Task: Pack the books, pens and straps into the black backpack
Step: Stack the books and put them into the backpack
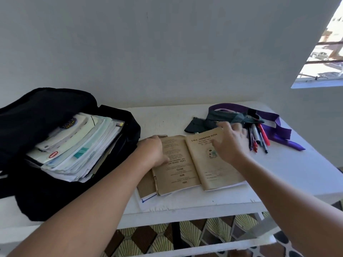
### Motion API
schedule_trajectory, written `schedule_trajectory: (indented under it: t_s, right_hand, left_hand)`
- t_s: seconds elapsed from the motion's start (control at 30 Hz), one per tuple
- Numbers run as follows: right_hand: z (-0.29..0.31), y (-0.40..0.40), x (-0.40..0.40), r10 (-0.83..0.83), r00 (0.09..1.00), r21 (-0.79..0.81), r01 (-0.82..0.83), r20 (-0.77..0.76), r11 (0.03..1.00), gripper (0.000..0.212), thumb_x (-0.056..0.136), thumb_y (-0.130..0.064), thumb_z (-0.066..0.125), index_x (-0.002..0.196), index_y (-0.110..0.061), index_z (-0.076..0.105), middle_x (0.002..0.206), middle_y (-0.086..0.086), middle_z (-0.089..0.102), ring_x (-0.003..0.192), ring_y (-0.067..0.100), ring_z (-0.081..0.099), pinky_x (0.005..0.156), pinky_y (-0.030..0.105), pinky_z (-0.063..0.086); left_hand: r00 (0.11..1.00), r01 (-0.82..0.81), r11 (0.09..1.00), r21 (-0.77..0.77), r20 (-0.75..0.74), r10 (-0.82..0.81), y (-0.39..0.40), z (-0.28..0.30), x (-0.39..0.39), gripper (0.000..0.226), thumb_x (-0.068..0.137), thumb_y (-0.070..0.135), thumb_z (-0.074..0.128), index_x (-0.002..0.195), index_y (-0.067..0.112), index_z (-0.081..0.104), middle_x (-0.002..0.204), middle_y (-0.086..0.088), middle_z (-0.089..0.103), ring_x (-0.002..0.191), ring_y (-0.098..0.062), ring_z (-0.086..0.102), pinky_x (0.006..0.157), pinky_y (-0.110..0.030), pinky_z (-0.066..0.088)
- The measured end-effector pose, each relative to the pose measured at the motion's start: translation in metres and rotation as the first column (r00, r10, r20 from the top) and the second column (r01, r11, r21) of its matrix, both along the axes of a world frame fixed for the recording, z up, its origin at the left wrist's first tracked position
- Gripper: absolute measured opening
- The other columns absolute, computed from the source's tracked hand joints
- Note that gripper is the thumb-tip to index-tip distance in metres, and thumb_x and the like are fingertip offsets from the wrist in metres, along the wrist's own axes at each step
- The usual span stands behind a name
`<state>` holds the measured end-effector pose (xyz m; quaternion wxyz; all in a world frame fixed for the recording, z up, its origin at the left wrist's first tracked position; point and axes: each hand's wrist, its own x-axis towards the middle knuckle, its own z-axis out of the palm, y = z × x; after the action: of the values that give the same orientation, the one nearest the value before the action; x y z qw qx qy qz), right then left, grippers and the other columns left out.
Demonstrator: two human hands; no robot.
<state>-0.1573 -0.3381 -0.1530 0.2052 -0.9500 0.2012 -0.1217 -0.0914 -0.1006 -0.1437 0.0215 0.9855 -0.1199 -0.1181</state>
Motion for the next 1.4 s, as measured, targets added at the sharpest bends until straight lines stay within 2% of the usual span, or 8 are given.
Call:
schedule_trajectory:
  t_s: [0.13,0.27,0.4,0.53,0.77,1.03,1.2,1.4]
  right_hand:
    - [-0.011,0.031,0.001,0.297,0.946,0.407,-0.222,-0.129,0.886,0.057,0.097,-0.046,0.069,0.146,-0.032,0.045,0.108,-0.006,0.067,0.094,0.013,0.068,0.076,0.031,0.057]
    - [-0.033,0.032,0.003,0.287,0.931,0.482,-0.148,-0.228,0.863,0.059,0.094,-0.048,0.071,0.143,-0.028,0.046,0.116,-0.011,0.065,0.108,0.014,0.063,0.097,0.039,0.053]
    - [-0.026,0.024,0.011,0.259,0.94,0.705,-0.029,-0.223,0.709,0.05,0.096,-0.054,0.067,0.136,-0.027,0.055,0.113,-0.004,0.07,0.101,0.013,0.065,0.105,0.043,0.053]
    - [-0.021,0.019,0.014,0.222,0.957,0.823,0.03,-0.188,0.567,0.044,0.106,-0.052,0.051,0.133,-0.018,0.06,0.104,0.005,0.074,0.089,0.015,0.066,0.101,0.036,0.055]
    - [-0.017,0.005,0.016,0.187,0.956,0.931,0.157,-0.228,0.329,0.091,0.096,-0.083,0.026,0.135,-0.009,0.063,0.123,0.019,0.072,0.116,0.03,0.068,0.108,0.037,0.049]
    - [0.001,-0.047,-0.003,0.163,0.986,0.942,0.036,0.02,-0.333,0.095,0.086,-0.086,0.05,0.144,-0.013,0.061,0.12,0.018,0.071,0.091,0.032,0.071,0.079,0.041,0.056]
    - [0.003,-0.076,-0.023,0.229,0.973,0.989,-0.065,0.034,0.13,0.045,0.094,-0.003,0.066,0.137,-0.016,0.063,0.126,0.017,0.073,0.114,0.037,0.071,0.097,0.058,0.056]
    - [0.002,-0.062,-0.023,0.069,0.989,0.736,0.048,-0.128,0.675,0.038,0.098,-0.004,0.058,0.13,-0.025,0.053,0.113,0.004,0.072,0.097,0.025,0.074,0.079,0.049,0.065]
  left_hand:
    - [0.999,-0.031,1.0,0.0,0.007,0.031,-0.008,-0.002,-0.004,0.098,0.082,0.062,0.073,0.146,0.001,0.031,0.125,-0.011,0.061,0.111,-0.027,0.061,0.081,-0.034,0.051]
    - [0.965,-0.246,0.918,-0.309,-0.17,0.202,-0.001,0.004,0.002,0.111,0.082,0.047,0.082,0.155,0.001,0.011,0.132,-0.014,0.057,0.118,-0.029,0.059,0.089,-0.033,0.051]
    - [0.858,-0.513,0.44,-0.737,-0.451,0.245,0.003,0.0,0.008,0.032,0.087,0.01,0.079,0.11,0.007,0.057,0.122,-0.013,0.068,0.096,-0.021,0.067,0.079,-0.03,0.054]
    - [0.834,-0.551,0.258,-0.794,-0.534,0.137,-0.016,0.014,0.007,0.019,0.091,-0.008,0.064,0.102,0.007,0.062,0.115,-0.019,0.071,0.098,-0.03,0.071,0.084,-0.044,0.06]
    - [1.0,-0.012,0.33,-0.944,-0.017,-0.014,-0.019,0.1,-0.004,0.021,0.092,0.011,0.065,0.104,0.029,0.065,0.107,0.002,0.074,0.104,-0.022,0.071,0.085,-0.047,0.058]
    - [0.807,0.587,0.537,-0.606,0.387,-0.445,-0.044,0.056,-0.037,0.023,0.095,0.016,0.061,0.102,0.037,0.064,0.136,0.026,0.054,0.131,-0.008,0.041,0.111,-0.045,0.03]
    - [0.839,0.544,0.698,-0.466,0.323,-0.439,-0.046,0.014,-0.036,0.036,0.09,0.014,0.072,0.098,0.049,0.073,0.154,0.016,0.032,0.136,-0.016,0.023,0.118,-0.048,0.025]
    - [0.86,0.473,0.77,-0.428,0.033,-0.51,-0.07,-0.016,-0.042,0.04,0.095,0.006,0.064,0.119,0.037,0.071,0.151,0.002,0.033,0.144,-0.019,0.026,0.122,-0.041,0.028]
